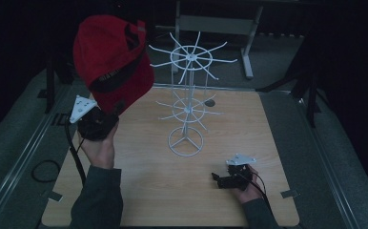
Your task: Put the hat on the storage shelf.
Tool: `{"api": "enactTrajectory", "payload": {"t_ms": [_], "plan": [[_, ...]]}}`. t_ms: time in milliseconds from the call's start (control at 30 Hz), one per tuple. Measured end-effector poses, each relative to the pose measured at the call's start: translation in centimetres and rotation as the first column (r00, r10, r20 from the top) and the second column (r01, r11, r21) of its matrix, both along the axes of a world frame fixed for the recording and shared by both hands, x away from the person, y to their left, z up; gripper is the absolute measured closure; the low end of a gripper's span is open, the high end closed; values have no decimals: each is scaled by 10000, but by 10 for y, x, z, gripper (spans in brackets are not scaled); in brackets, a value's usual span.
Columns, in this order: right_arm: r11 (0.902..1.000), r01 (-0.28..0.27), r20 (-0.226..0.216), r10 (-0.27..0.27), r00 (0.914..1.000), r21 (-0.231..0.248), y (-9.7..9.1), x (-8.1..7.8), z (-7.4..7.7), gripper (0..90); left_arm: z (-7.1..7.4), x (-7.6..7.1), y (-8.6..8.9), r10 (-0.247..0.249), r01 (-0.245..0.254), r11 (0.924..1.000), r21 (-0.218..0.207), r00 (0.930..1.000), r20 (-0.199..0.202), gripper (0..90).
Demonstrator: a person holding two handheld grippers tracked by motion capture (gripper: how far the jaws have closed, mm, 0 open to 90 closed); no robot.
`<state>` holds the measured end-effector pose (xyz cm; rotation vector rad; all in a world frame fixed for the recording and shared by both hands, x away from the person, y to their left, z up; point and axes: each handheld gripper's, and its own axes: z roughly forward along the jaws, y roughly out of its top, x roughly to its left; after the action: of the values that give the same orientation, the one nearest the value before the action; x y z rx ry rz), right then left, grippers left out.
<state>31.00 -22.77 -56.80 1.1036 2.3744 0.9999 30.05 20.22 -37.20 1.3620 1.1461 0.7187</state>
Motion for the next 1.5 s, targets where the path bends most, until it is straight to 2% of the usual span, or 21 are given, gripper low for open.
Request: {"api": "enactTrajectory", "payload": {"t_ms": [167, 633, 967, 1200, 1500], "plan": [[10000, -2, 3, 2, 10000, -1, 0, 0, 0, 131, 1, 2, -1, -135, 135, 9999, -77, 9999, 12, 856], [10000, 8, 0, -8, 10000, -9, 0, 0, 0, 131, 1, 4, -6, -343, 343, 9994, 103, 9994, -7, 855], [10000, 8, 2, -8, 10000, -13, 0, 0, 0, 132, -2, 5, -10, -509, 514, 9975, 475, 9986, -102, 855], [10000, 16, -4, -16, 10000, -10, 0, 0, 0, 131, -11, 6, -14, -541, 558, 9965, 625, 9981, -282, 855], [10000, 19, -4, -19, 10000, -12, 0, 0, 0, 131, -25, 6, -17, -544, 576, 9964, 615, 9971, -525, 854]]}}
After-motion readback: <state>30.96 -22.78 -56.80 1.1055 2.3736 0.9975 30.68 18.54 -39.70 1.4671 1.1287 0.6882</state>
